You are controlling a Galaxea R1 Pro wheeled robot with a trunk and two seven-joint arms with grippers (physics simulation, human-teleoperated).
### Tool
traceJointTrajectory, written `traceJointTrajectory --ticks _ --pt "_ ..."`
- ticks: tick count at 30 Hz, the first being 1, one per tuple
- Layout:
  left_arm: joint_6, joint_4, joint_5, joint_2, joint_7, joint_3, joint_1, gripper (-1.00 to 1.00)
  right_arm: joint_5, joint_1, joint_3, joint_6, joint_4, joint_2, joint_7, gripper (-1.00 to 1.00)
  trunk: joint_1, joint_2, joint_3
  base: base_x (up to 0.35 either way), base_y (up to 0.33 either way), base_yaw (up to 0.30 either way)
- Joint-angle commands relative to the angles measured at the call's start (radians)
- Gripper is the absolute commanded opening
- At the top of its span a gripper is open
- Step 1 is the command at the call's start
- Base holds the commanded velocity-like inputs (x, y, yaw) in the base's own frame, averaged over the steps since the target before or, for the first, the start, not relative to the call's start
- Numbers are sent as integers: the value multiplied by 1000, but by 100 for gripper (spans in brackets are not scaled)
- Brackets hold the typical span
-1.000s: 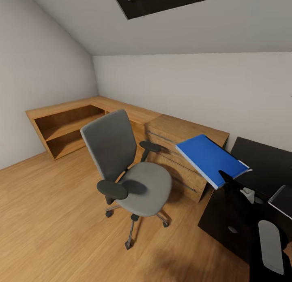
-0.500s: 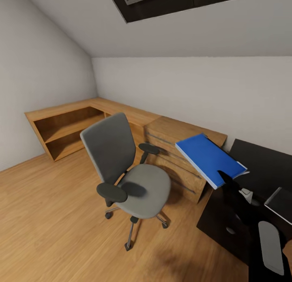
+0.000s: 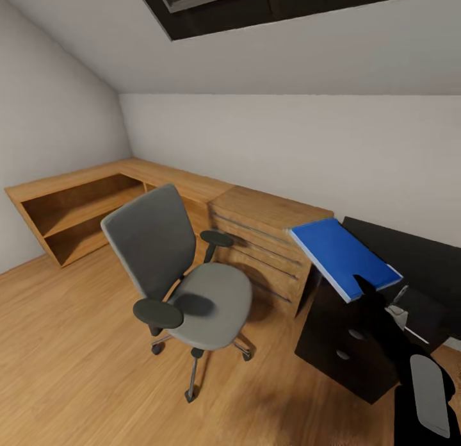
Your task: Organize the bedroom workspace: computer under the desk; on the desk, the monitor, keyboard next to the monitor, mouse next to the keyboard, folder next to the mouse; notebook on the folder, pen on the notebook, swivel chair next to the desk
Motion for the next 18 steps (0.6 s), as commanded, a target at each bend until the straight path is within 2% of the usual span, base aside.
traceJointTrajectory --ticks 1,10,15,18 --pt "4 -3 6 1 6 -2 0 100 -6 -1 -4 -1 2 1 -3 -100 0 -1 -1 0 0 -262" --pt "2 -1 6 1 6 -2 0 100 -7 -1 -8 -131 91 -35 -11 -100 0 -1 -1 0 0 -265" --pt "-48 16 6 1 6 -3 0 100 -8 -1 -7 -246 132 -65 -10 -100 0 -1 -1 0 0 -280" --pt "-57 18 6 1 6 -3 0 100 -8 -1 -7 -257 141 -68 -10 -100 0 -1 -1 0 0 -292"
